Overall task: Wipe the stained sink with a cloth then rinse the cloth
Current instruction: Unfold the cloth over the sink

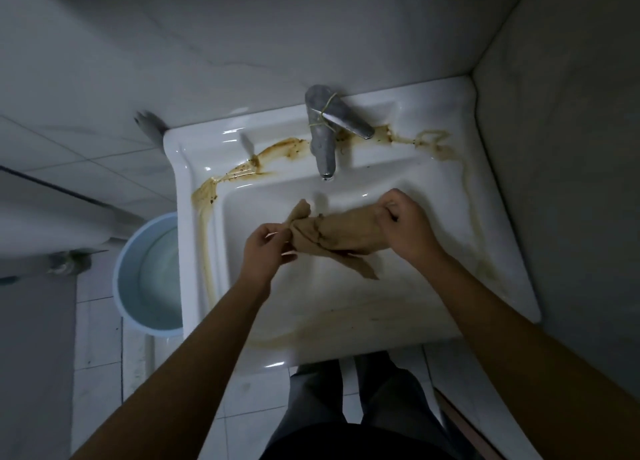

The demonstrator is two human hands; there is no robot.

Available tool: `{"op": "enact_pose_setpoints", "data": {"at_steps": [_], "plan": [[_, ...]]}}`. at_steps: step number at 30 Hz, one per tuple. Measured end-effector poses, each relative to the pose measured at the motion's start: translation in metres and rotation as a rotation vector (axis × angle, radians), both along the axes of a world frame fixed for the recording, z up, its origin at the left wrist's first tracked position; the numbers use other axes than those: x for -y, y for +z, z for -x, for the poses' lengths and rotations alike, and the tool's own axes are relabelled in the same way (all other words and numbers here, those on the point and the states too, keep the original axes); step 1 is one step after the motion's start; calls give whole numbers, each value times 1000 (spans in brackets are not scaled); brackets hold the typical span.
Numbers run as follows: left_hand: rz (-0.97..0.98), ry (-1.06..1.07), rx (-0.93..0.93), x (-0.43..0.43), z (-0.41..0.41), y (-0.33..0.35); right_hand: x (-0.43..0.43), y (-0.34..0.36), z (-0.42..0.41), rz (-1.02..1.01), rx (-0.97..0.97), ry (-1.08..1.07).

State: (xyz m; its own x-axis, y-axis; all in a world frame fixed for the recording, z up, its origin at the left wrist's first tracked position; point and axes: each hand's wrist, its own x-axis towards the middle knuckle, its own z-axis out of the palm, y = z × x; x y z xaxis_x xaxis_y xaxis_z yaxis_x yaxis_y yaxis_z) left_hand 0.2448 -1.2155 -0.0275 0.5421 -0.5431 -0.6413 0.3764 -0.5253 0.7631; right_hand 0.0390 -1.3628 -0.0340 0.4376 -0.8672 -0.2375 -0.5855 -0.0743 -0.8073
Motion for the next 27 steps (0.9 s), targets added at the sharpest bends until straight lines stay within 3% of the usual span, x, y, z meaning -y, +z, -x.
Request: {"op": "enact_pose_setpoints", "data": {"at_steps": [5,10,13,15,22,24,27], "plan": [[-78,-77,166,-25,-19,7,6,14,-3,23,-122,154],[-267,-236,170,-23,-8,-9,-10,7,-11,-15,-152,196],[-326,-417,359,-22,1,-25,-23,0,-13,-3,-144,218],[-329,-499,478,-20,1,-34,-28,-4,-9,-29,-109,196],[-344,-446,596,-26,-19,-50,-17,6,5,-43,61,4],[-359,-390,560,-24,-20,-51,-15,8,8,-34,58,9],[-295,-115,233,-13,-14,-48,-11,4,13,-30,33,11]]}}
